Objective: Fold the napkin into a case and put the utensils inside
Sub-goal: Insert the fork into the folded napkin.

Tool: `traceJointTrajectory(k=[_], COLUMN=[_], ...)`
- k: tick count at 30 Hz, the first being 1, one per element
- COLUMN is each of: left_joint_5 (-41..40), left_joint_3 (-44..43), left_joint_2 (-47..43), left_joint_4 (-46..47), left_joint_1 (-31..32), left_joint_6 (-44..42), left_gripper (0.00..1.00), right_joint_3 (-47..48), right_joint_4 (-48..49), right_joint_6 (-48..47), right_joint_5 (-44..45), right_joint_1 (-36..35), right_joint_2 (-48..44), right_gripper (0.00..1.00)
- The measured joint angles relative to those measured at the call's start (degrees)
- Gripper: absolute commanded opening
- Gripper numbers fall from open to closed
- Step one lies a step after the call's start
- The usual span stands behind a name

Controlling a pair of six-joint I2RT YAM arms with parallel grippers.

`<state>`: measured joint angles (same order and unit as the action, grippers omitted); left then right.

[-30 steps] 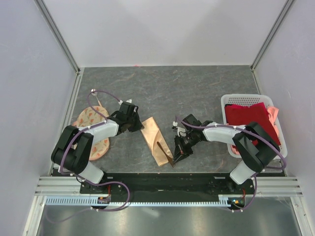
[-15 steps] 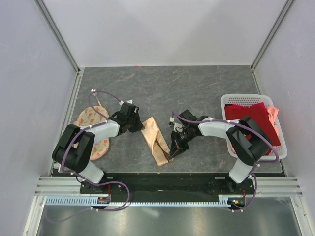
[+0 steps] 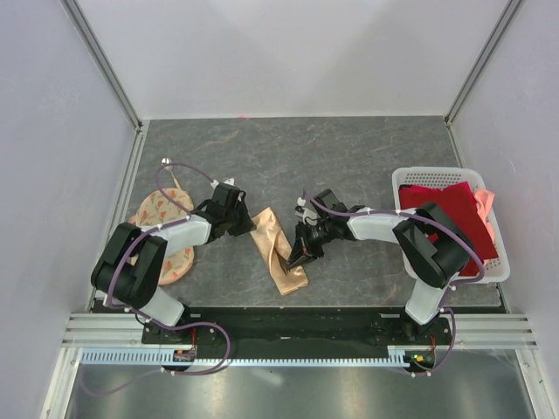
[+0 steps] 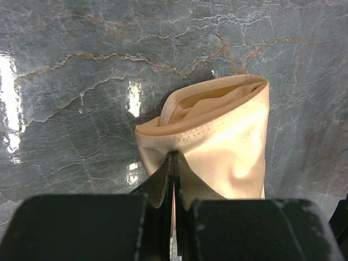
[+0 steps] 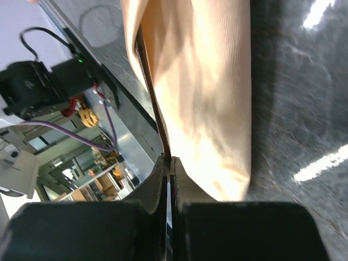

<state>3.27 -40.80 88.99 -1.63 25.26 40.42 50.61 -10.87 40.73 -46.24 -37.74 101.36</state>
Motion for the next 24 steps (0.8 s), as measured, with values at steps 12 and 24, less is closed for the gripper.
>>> traceJointTrajectory(k=[12, 24], left_joint_5=[-0.24, 0.85], left_joint_3=[0.59, 0.39], left_joint_2=[-1.62, -7.65], left_joint_4=[0.0, -3.89], left_joint_1=[0.87, -0.33], left_joint_6=[0.33, 1.07], left_gripper=[0.02, 0.52], right_joint_3=[-2.45, -2.93], right_joint_4=[14.12, 17.27], right_joint_6=[10.62, 11.19], right_joint_5=[0.44, 2.38], right_joint_1=[-1.27, -1.53], right_joint_2=[2.38, 3.52], right_gripper=[0.01, 0.41])
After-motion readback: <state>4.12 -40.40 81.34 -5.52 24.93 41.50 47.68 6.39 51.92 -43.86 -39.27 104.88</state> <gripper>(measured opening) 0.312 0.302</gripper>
